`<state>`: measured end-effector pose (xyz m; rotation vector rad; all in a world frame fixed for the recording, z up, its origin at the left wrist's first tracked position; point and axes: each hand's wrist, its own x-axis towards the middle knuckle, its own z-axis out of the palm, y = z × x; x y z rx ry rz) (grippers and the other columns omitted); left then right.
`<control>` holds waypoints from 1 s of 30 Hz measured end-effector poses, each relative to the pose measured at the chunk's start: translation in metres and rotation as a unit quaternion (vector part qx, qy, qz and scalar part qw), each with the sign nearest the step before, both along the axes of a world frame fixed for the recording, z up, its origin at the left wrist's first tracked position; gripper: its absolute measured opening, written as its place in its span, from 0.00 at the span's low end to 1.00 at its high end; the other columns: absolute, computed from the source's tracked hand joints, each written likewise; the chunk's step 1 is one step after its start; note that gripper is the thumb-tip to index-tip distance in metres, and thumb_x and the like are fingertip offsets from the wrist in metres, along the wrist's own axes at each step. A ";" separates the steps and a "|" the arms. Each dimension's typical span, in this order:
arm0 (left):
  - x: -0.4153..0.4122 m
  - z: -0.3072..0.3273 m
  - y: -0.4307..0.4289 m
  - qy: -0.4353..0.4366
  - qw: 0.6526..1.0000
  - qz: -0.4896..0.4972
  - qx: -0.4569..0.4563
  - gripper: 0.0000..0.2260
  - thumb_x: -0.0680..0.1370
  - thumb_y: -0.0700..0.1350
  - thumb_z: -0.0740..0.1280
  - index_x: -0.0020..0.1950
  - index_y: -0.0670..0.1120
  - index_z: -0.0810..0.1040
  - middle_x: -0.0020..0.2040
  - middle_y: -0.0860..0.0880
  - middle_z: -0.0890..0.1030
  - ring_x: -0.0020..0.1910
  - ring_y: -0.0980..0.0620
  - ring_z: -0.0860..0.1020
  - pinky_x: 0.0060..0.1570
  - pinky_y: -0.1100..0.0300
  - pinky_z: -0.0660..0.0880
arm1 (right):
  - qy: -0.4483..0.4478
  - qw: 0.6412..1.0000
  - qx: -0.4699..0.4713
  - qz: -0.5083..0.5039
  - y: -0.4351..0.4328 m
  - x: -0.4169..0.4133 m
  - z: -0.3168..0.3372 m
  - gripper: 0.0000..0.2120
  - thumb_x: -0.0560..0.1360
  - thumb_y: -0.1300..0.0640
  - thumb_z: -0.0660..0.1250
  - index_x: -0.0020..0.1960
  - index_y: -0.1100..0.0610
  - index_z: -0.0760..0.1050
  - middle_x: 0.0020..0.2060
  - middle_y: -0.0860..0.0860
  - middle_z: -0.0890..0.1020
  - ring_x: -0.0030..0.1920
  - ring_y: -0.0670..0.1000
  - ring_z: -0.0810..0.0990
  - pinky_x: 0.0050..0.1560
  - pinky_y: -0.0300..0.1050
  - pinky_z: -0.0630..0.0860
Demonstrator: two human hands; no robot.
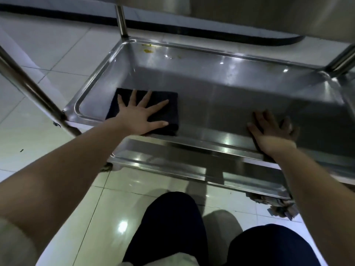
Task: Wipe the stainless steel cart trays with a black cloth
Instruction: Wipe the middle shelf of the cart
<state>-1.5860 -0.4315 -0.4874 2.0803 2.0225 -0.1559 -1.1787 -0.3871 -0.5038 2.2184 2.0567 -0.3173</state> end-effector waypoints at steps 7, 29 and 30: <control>0.193 -0.003 0.022 0.008 0.995 -0.101 0.010 0.35 0.70 0.79 0.44 0.75 0.71 0.38 0.80 0.50 0.36 0.75 0.32 0.33 0.62 0.23 0.33 | 0.178 0.978 0.079 -0.074 0.005 0.004 0.004 0.22 0.82 0.41 0.49 0.76 0.38 0.59 0.78 0.45 0.57 0.78 0.57 0.49 0.75 0.62 0.39; 0.168 -0.007 0.088 -0.043 0.995 -0.041 0.082 0.24 0.83 0.61 0.44 0.80 0.61 0.47 0.81 0.52 0.46 0.79 0.44 0.41 0.74 0.37 0.38 | 0.035 0.992 0.027 0.121 0.025 0.025 0.003 0.35 0.69 0.22 0.40 0.74 0.28 0.42 0.79 0.39 0.47 0.79 0.54 0.42 0.73 0.62 0.34; 0.172 -0.010 0.089 -0.040 0.995 -0.043 0.080 0.25 0.83 0.62 0.44 0.79 0.62 0.47 0.81 0.53 0.46 0.79 0.45 0.41 0.73 0.35 0.38 | 0.032 0.993 0.027 0.108 0.027 0.047 0.003 0.36 0.67 0.21 0.39 0.74 0.28 0.42 0.79 0.39 0.47 0.79 0.54 0.42 0.74 0.62 0.35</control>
